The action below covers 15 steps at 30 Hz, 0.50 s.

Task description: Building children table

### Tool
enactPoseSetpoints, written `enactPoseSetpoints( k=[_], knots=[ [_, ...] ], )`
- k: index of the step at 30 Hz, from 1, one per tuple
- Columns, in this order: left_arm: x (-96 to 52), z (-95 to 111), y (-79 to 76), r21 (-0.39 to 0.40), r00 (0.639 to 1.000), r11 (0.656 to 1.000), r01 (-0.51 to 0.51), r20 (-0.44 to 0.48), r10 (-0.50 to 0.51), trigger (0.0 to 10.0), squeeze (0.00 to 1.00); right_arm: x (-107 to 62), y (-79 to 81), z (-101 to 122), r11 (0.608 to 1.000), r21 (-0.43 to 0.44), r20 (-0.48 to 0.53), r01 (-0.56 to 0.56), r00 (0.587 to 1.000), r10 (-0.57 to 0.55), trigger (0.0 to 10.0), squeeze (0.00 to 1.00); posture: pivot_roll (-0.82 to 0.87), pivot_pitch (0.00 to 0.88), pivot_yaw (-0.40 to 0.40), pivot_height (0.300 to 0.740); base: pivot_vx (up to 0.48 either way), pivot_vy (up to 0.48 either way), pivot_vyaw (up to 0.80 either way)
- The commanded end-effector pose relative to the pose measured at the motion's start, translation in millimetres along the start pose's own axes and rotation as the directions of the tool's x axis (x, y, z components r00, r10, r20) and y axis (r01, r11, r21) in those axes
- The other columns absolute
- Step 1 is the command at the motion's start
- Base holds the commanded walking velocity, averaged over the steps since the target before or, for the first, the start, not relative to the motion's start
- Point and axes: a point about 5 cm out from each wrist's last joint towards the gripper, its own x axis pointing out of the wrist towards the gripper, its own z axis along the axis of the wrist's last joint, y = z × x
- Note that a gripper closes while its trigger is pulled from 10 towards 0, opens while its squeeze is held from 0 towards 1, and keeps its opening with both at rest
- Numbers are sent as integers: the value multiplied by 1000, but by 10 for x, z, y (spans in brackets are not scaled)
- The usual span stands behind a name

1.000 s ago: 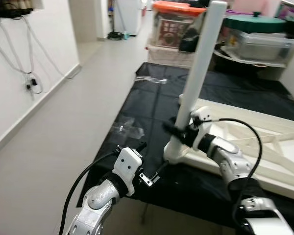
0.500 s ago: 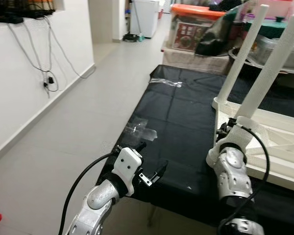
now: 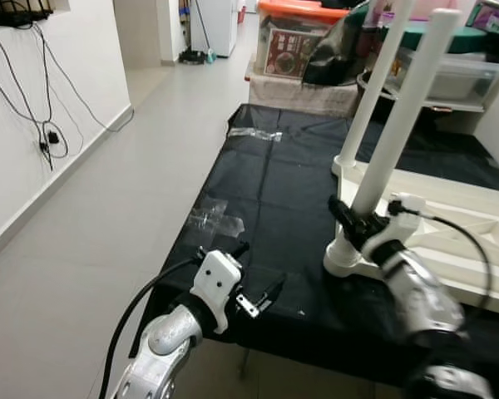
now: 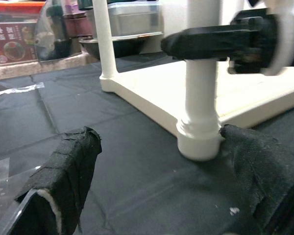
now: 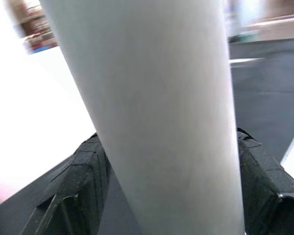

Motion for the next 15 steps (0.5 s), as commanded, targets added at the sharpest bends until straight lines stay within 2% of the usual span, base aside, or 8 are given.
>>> enactPoseSetpoints(
  k=[1,2,5,6,11,12,15],
  knots=[
    [6,-40,-16,-1,1000,1000,3,-14,-3,10000,0,92,141,4,983,-28,-70,-179,982,177,10000,0,122,0,-101,740,0,0,0],
    [6,-40,-16,-1,1000,1000,3,-14,-3,10000,0,92,141,4,983,-28,-70,-179,982,177,10000,0,122,0,-101,740,0,0,0],
    [18,-39,-25,5,1000,1000,4,-11,-4,10000,0,175,129,16,951,-39,-133,-306,945,298,10000,0,131,0,-109,740,0,0,0],
    [18,-39,-25,5,1000,1000,4,-11,-4,10000,0,175,129,16,951,-39,-133,-306,945,298,10000,0,131,0,-109,740,0,0,0],
    [20,-40,-38,10,1000,1000,1,-9,-1,10000,0,297,197,-65,876,11,-213,-482,855,473,10000,0,151,0,-122,740,0,0,0],
    [19,-43,-39,11,1000,1000,1,-10,-1,10000,0,301,220,-111,865,13,-256,-502,834,489,1216,0,151,0,-122,740,0,0,0],
    [17,-44,-40,11,1000,1000,2,-11,-2,10000,0,302,235,-144,858,12,-287,-513,821,494,1216,0,152,0,-125,740,0,0,0]
  ],
)
